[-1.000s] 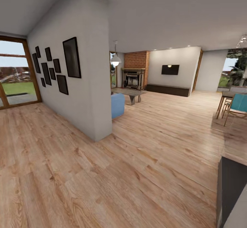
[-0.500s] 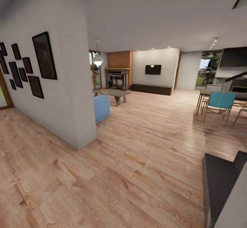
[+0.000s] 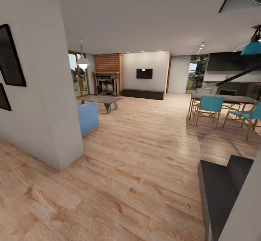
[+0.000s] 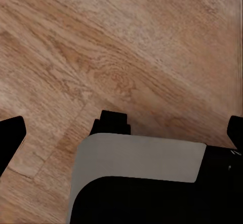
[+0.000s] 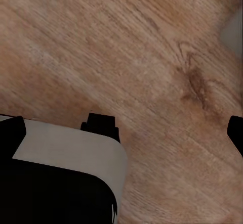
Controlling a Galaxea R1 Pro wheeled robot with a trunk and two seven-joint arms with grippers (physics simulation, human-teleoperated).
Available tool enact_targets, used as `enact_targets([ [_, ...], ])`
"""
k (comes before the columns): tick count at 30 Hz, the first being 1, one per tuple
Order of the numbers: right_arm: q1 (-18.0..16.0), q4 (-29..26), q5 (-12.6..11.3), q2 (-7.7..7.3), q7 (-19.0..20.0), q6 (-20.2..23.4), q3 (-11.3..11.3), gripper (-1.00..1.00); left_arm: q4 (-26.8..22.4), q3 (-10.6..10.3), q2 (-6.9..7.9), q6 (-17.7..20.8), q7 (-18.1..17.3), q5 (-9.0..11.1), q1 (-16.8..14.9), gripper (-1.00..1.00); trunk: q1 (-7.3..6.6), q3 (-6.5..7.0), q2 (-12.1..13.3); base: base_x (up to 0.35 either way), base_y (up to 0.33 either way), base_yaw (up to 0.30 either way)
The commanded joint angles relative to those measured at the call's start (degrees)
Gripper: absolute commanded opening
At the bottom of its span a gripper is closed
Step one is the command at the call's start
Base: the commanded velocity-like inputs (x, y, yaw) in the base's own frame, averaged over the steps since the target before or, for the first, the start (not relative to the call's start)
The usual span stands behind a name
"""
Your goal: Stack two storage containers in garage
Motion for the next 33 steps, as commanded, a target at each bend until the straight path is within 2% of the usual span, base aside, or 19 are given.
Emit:
enact_targets([
  [1, -0.1, 0.2, -0.6, -0.02, 0.1, -0.3, 0.4, 1.00, 0.0, -0.5, 0.01, 0.0, 0.0, 0.5, 0.0, 1.00, 0.03, -0.06, 0.0, 0.326, 0.000, -0.118],
  [23, -0.1, 0.2, -0.4, -0.53, 0.2, -0.4, 0.7, 1.00, 0.0, -0.5, 0.01, 0.0, 0.0, 0.5, 0.0, 1.00, 0.03, -0.06, 0.0, 0.326, 0.001, -0.011],
  [33, -0.1, 0.2, -0.4, -0.58, 0.2, -0.4, 0.7, 1.00, 0.0, -0.5, 0.01, 0.1, 0.0, 0.5, 0.0, 1.00, 0.03, -0.06, 0.0, 0.326, 0.071, 0.000],
])
